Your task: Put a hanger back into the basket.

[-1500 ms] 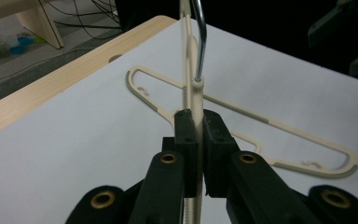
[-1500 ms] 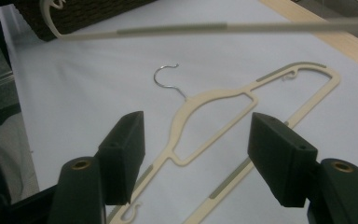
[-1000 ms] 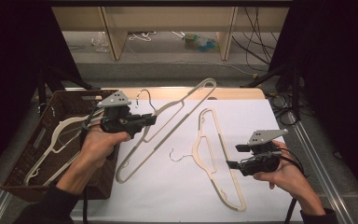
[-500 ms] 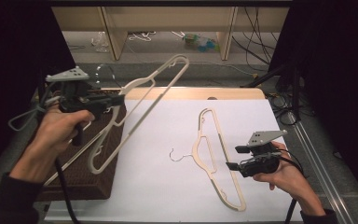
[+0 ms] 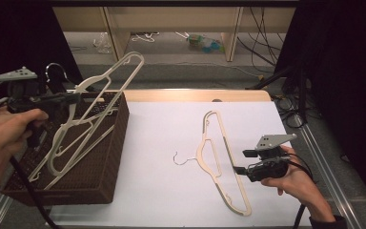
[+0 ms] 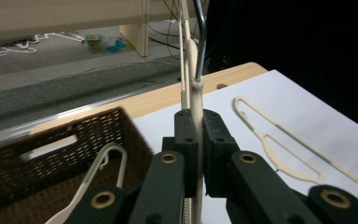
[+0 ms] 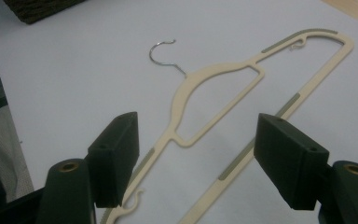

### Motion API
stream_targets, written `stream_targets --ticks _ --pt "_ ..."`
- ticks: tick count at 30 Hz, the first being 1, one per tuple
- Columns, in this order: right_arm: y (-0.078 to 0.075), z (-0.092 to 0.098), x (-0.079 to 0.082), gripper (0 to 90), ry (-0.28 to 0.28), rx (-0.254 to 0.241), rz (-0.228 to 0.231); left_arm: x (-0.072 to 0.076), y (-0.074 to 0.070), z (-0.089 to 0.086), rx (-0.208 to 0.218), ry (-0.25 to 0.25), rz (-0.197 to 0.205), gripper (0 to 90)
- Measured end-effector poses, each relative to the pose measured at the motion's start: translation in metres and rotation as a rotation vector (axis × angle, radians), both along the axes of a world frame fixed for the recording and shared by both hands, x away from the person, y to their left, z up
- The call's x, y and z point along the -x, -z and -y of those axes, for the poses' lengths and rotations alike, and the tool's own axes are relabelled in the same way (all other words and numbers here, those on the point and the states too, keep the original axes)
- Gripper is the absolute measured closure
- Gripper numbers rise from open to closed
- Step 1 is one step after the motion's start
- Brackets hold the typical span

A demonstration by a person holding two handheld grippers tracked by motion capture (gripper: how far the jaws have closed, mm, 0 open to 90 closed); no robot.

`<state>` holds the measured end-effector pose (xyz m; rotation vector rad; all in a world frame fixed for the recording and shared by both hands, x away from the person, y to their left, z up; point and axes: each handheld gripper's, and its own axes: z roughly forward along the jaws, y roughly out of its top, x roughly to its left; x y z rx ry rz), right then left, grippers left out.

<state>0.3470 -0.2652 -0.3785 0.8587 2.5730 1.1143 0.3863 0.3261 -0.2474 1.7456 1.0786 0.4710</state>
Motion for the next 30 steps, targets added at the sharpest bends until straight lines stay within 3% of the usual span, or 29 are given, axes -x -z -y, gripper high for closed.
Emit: stream_targets --ticks 12,19,30 --pt "0.006 -0.001 0.001 29.6 -0.003 0.0 -0.02 -0.002 0.035 -0.043 -0.023 -0.036 -0.038 86.0" --pt "0.007 0.0 0.001 29.6 0.004 0.004 -0.025 -0.003 0.053 -0.057 -0.039 -0.039 -0.07 86.0" --pt "0.007 0.002 0.001 29.6 0.012 -0.002 -0.03 -0.003 0.083 -0.076 -0.016 -0.04 -0.143 86.0"
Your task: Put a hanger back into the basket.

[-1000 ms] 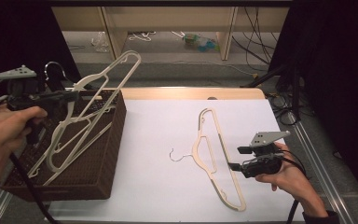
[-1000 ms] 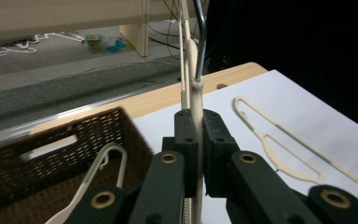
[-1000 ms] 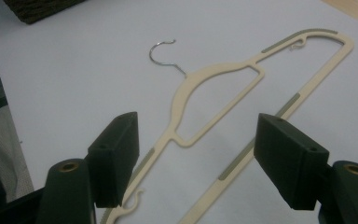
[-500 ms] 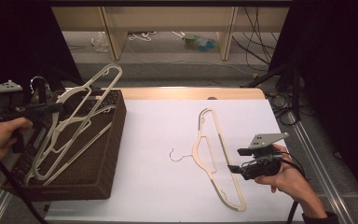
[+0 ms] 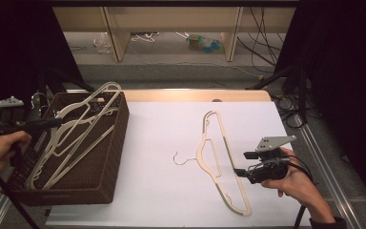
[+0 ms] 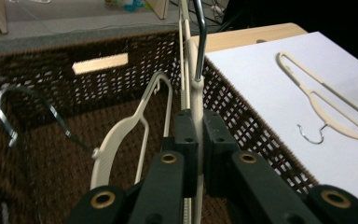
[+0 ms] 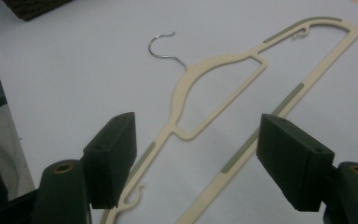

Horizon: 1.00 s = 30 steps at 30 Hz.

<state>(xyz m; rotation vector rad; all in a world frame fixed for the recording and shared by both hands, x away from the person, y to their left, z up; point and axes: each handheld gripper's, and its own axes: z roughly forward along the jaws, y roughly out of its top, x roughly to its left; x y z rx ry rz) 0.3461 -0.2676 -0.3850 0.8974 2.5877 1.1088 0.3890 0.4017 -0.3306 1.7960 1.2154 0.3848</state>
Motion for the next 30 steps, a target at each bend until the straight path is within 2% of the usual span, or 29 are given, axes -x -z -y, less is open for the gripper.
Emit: stream_targets --ticks 4,7,11,15,17,20,22,23,25,27,28,30 --pt "0.0 0.0 0.0 29.6 0.002 -0.004 0.008 0.001 0.006 -0.005 0.024 0.008 -0.002 86.0" --pt "0.0 0.0 0.0 29.6 -0.004 -0.003 0.005 -0.001 0.012 -0.003 0.007 0.021 -0.029 86.0" --pt "0.0 -0.001 -0.001 29.6 -0.006 -0.003 0.003 -0.007 0.019 -0.004 0.005 0.02 -0.066 85.9" --pt "0.0 -0.001 -0.001 29.6 -0.009 -0.003 0.006 -0.008 0.026 -0.011 0.031 0.0 -0.091 85.9" --pt "0.0 0.0 -0.002 29.6 -0.003 -0.001 0.004 -0.009 0.029 -0.011 0.016 -0.005 -0.112 85.8" --pt "0.0 0.0 -0.002 29.6 -0.004 -0.001 0.003 -0.01 0.034 -0.009 0.021 -0.01 -0.123 85.2" --pt "0.001 0.0 -0.002 29.6 -0.001 -0.003 -0.001 -0.009 0.036 -0.008 0.003 -0.008 -0.123 84.8" --pt "0.001 -0.001 -0.002 29.6 -0.006 -0.001 0.001 -0.009 0.036 -0.008 0.007 -0.015 -0.127 84.4" --pt "0.002 -0.002 -0.002 29.6 -0.008 -0.001 0.0 -0.008 0.035 -0.008 -0.017 -0.042 -0.132 81.0" --pt "0.003 -0.003 -0.002 29.5 -0.009 0.003 -0.003 -0.007 0.035 -0.008 -0.057 -0.101 -0.147 72.3" --pt "0.005 -0.005 -0.002 29.5 0.001 -0.009 0.011 -0.006 0.035 -0.009 -0.069 -0.123 -0.148 67.6" --pt "0.005 -0.005 -0.002 29.5 -0.007 -0.005 0.003 -0.005 0.034 -0.012 -0.086 -0.185 -0.146 64.8"
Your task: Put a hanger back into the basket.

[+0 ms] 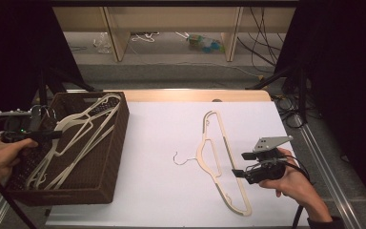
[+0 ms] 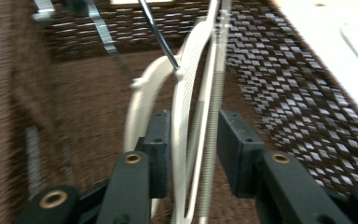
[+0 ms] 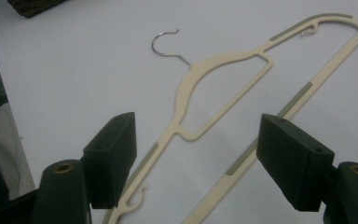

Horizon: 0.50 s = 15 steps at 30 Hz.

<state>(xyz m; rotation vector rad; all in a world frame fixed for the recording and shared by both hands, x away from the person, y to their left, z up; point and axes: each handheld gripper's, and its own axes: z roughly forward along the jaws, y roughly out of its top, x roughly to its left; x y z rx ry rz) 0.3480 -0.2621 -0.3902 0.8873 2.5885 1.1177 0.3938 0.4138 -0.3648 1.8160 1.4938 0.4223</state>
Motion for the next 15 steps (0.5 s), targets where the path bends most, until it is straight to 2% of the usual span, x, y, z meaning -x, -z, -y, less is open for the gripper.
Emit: stream_targets --ticks 1,2,4,6,7,9,10,12,14,15 --pt "-0.001 0.0 0.0 29.6 -0.004 0.008 -0.014 0.001 0.0 -0.001 -0.006 -0.029 -0.003 62.1" --pt "0.0 0.0 0.0 29.6 -0.004 0.005 0.0 0.001 -0.001 -0.002 0.01 -0.043 -0.006 60.0" --pt "0.0 -0.001 0.0 29.5 -0.005 0.005 -0.004 0.002 -0.002 -0.001 0.02 -0.057 -0.016 54.5" --pt "0.0 -0.001 0.0 29.6 -0.002 0.008 -0.007 0.005 -0.006 0.003 -0.013 -0.091 -0.018 47.0" --pt "0.0 -0.001 0.0 29.5 -0.003 0.007 -0.009 0.006 -0.009 0.003 -0.029 -0.084 -0.03 43.7" --pt "0.002 -0.001 0.0 29.5 0.006 0.001 -0.001 0.009 -0.015 0.009 -0.015 -0.087 -0.01 41.8" --pt "0.001 -0.001 -0.001 29.6 0.002 0.011 -0.012 0.011 -0.018 0.013 -0.011 -0.082 0.005 40.9" --pt "0.004 -0.002 -0.001 29.6 0.016 0.003 -0.001 0.016 -0.024 0.023 0.003 -0.065 0.04 38.6" --pt "0.005 -0.002 -0.002 29.6 0.024 0.017 -0.01 0.021 -0.03 0.036 0.011 -0.034 0.072 37.7" --pt "0.004 -0.001 -0.002 29.5 0.027 0.025 -0.03 0.024 -0.032 0.044 0.022 -0.02 0.089 37.1"
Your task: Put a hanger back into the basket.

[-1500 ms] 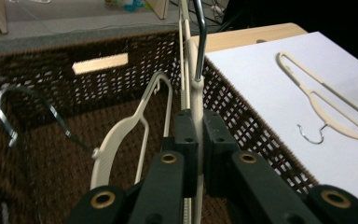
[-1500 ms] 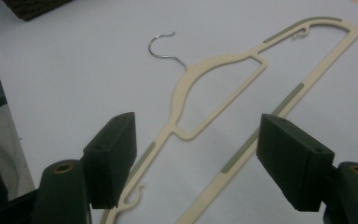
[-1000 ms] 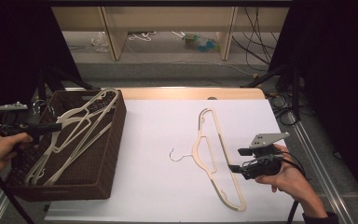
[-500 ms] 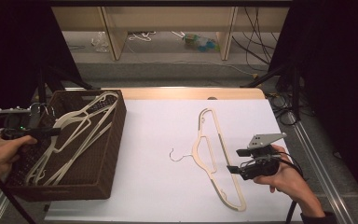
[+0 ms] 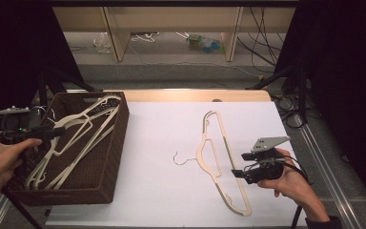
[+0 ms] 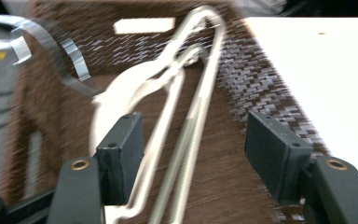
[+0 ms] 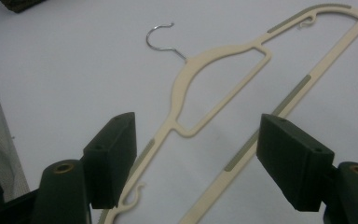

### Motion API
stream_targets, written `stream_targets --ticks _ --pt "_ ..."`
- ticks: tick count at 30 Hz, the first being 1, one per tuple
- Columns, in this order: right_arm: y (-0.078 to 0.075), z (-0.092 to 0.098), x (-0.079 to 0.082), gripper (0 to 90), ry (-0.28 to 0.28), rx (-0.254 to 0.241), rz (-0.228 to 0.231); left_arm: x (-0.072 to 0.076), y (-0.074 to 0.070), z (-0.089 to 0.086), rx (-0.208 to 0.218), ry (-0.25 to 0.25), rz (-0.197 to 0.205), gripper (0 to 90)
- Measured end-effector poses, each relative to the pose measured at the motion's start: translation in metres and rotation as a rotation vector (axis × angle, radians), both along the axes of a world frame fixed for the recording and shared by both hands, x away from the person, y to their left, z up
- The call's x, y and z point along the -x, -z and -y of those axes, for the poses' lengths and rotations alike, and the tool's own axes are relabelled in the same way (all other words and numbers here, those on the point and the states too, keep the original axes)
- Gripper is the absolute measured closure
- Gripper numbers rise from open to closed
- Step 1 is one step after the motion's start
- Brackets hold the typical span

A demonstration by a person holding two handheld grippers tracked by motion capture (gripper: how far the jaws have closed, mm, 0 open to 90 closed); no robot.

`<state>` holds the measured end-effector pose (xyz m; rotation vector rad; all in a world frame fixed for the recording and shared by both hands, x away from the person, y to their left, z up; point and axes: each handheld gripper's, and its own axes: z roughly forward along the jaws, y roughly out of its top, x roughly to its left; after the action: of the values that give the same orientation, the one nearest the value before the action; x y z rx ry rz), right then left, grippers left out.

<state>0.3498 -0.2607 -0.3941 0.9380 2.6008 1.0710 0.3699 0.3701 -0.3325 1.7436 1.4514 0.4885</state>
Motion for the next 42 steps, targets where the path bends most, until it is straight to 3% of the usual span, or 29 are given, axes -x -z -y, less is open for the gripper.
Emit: stream_targets --ticks 7,8,11,13,14,15,16,18,21,24,29,33,38,42 --pt "0.006 0.0 -0.002 26.3 0.064 0.018 -0.013 0.023 -0.008 0.066 0.047 0.175 0.071 32.3" --pt "0.006 -0.001 -0.001 25.4 0.084 0.013 -0.041 0.026 -0.008 0.076 0.049 0.198 0.081 31.8" --pt "0.009 -0.002 -0.001 20.4 0.091 0.028 -0.066 0.037 -0.007 0.104 0.082 0.261 0.098 30.3" --pt "0.011 -0.002 -0.004 21.6 0.081 0.053 -0.059 0.042 -0.005 0.122 0.089 0.301 0.127 29.2" --pt "0.012 -0.004 -0.002 21.5 0.115 0.052 -0.097 0.045 -0.004 0.129 0.076 0.324 0.117 28.1" --pt "0.015 -0.003 -0.005 21.4 0.102 0.069 -0.078 0.048 -0.003 0.137 0.082 0.332 0.12 27.4" --pt "0.016 -0.004 -0.005 21.4 0.121 0.07 -0.096 0.05 0.001 0.145 0.086 0.352 0.149 26.3" --pt "0.019 -0.006 -0.006 21.7 0.137 0.084 -0.117 0.056 0.005 0.16 0.092 0.384 0.126 24.9" --pt "0.025 -0.007 -0.008 22.1 0.155 0.11 -0.129 0.061 0.014 0.182 0.092 0.435 0.13 23.9" --pt "0.031 -0.008 -0.011 22.8 0.154 0.116 -0.136 0.067 0.025 0.203 0.052 0.473 0.132 22.5" --pt "0.037 -0.009 -0.014 23.5 0.147 0.136 -0.157 0.072 0.046 0.227 0.035 0.527 0.135 21.8" --pt "0.041 -0.009 -0.016 24.1 0.149 0.145 -0.171 0.068 0.07 0.241 0.047 0.531 0.123 19.6" --pt "0.045 -0.009 -0.017 25.0 0.161 0.165 -0.188 0.068 0.092 0.246 0.038 0.554 0.115 16.4" --pt "0.049 -0.01 -0.018 25.2 0.16 0.171 -0.197 0.07 0.097 0.246 0.026 0.563 0.12 16.4"
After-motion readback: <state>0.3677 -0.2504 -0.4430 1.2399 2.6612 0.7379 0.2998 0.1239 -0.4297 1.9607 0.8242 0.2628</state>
